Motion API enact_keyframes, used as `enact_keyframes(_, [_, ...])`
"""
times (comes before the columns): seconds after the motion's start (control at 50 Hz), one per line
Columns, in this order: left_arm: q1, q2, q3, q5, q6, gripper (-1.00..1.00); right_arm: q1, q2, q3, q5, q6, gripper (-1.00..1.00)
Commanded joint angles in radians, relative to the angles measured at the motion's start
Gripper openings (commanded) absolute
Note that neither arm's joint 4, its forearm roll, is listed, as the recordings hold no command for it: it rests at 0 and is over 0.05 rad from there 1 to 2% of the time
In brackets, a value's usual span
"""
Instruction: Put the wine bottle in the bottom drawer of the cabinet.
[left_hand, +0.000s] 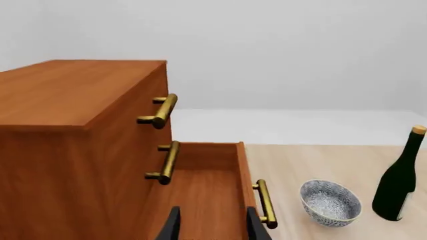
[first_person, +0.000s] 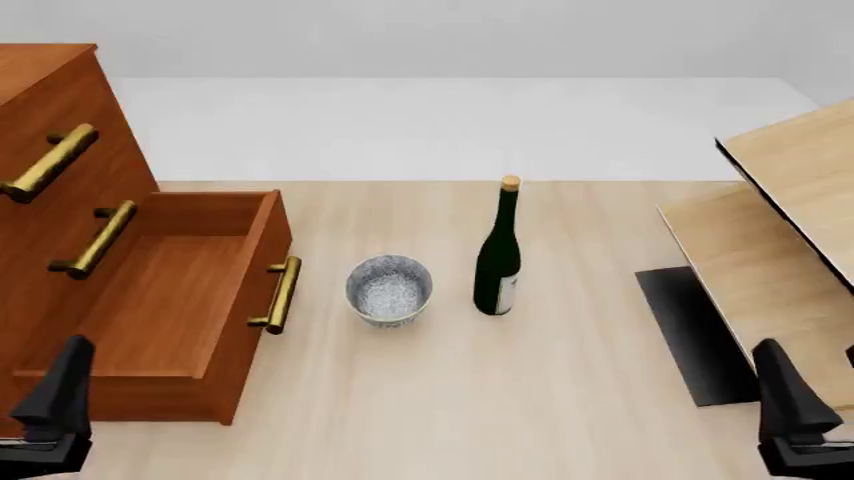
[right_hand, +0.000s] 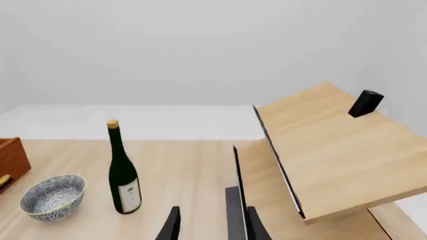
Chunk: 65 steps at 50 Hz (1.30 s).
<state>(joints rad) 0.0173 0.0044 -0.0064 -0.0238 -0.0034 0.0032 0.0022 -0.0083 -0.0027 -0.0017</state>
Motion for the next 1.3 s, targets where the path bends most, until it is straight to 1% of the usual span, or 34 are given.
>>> enact_keyframes(0.02, [-0.035,0.001,-0.042,0.068,0.015,1.00,0.001,0.008,0.006,0.005,0.000,1.00])
enact_keyframes(0.06, [-0.041,0.030,-0.065,0.068,0.022,1.00,0.002,0.010,0.005,0.001,0.005,1.00])
enact_keyframes(0.08, [-0.041,0.069,-0.074,0.048,0.045,1.00,0.002,0.008,0.005,0.004,0.006,1.00])
enact_keyframes(0.16, [-0.040,0.148,-0.122,0.035,0.003,1.00,0.010,0.008,0.006,0.007,0.008,1.00])
enact_keyframes(0.32, [-0.058,0.302,-0.230,0.017,0.043,1.00,0.015,0.006,0.006,0.013,0.017,1.00])
enact_keyframes(0.36, [-0.076,0.326,-0.262,0.024,0.054,1.00,0.014,0.005,0.006,0.016,0.020,1.00])
enact_keyframes(0.38, [-0.092,0.346,-0.281,0.027,0.081,1.00,0.011,0.004,0.006,0.018,0.021,1.00])
enact_keyframes(0.42, [-0.100,0.376,-0.300,0.030,0.081,1.00,0.010,0.001,0.006,0.021,0.022,1.00])
enact_keyframes(0.46, [-0.092,0.400,-0.334,0.039,0.084,1.00,0.009,0.000,0.006,0.023,0.021,1.00])
enact_keyframes(0.5, [-0.115,0.434,-0.361,0.050,0.111,1.00,0.010,0.000,0.006,0.023,0.023,1.00])
enact_keyframes(0.6, [-0.115,0.487,-0.441,0.101,0.081,1.00,0.008,0.000,0.006,0.024,0.022,1.00])
enact_keyframes(0.66, [-0.127,0.561,-0.489,0.132,0.103,1.00,0.006,0.000,0.006,0.025,0.023,1.00])
enact_keyframes(0.7, [-0.126,0.570,-0.521,0.148,0.084,1.00,0.006,0.001,0.006,0.024,0.021,1.00])
enact_keyframes(0.72, [-0.124,0.586,-0.546,0.164,0.059,1.00,0.006,0.001,0.006,0.024,0.021,1.00])
enact_keyframes(0.76, [-0.119,0.614,-0.568,0.178,0.069,1.00,0.007,0.000,0.006,0.025,0.019,1.00])
enact_keyframes(0.8, [-0.122,0.649,-0.602,0.198,0.041,1.00,0.006,0.000,0.006,0.024,0.019,1.00])
enact_keyframes(0.82, [-0.126,0.678,-0.614,0.210,0.060,1.00,0.006,0.001,0.006,0.024,0.019,1.00])
enact_keyframes(0.86, [-0.123,0.721,-0.635,0.229,0.045,1.00,0.006,0.001,0.006,0.024,0.016,1.00])
enact_keyframes(0.9, [-0.128,0.745,-0.653,0.244,0.054,1.00,0.005,0.001,0.006,0.025,0.017,1.00])
enact_keyframes(0.94, [-0.123,0.778,-0.678,0.265,0.023,1.00,0.004,0.002,0.006,0.024,0.015,1.00])
enact_keyframes(0.96, [-0.136,0.796,-0.687,0.277,0.033,1.00,0.005,0.003,0.006,0.024,0.017,1.00])
enact_keyframes(1.0, [-0.130,0.830,-0.704,0.299,0.010,1.00,0.005,0.003,0.006,0.024,0.015,1.00])
enact_keyframes(1.04, [-0.122,0.839,-0.717,0.308,0.011,1.00,0.007,0.002,0.006,0.024,0.016,1.00])
enact_keyframes(1.06, [-0.139,0.866,-0.726,0.328,0.018,1.00,0.006,0.002,0.006,0.025,0.016,1.00])
enact_keyframes(1.08, [-0.142,0.865,-0.735,0.337,-0.007,1.00,0.008,0.001,0.006,0.026,0.015,1.00])
enact_keyframes(1.1, [-0.128,0.868,-0.743,0.342,-0.010,1.00,0.008,0.001,0.006,0.026,0.016,1.00])
enact_keyframes(1.12, [-0.133,0.888,-0.745,0.350,0.020,1.00,0.006,0.001,0.006,0.026,0.015,1.00])
enact_keyframes(1.14, [-0.139,0.893,-0.749,0.355,0.019,1.00,0.006,0.001,0.006,0.026,0.015,1.00])
enact_keyframes(1.16, [-0.132,0.904,-0.761,0.365,-0.025,1.00,0.007,0.002,0.007,0.026,0.016,1.00])
enact_keyframes(1.18, [-0.126,0.920,-0.762,0.370,-0.003,1.00,0.006,0.003,0.007,0.025,0.016,1.00])
enact_keyframes(1.2, [-0.145,0.923,-0.758,0.372,0.008,1.00,0.007,0.002,0.007,0.025,0.014,1.00])
enact_keyframes(1.26, [-0.131,0.937,-0.757,0.371,-0.007,1.00,0.009,0.002,0.006,0.025,0.014,1.00])
enact_keyframes(1.28, [-0.136,0.945,-0.753,0.373,0.014,1.00,0.009,0.002,0.006,0.025,0.014,1.00])
enact_keyframes(1.3, [-0.142,0.946,-0.746,0.371,0.012,1.00,0.008,0.002,0.006,0.025,0.015,1.00])
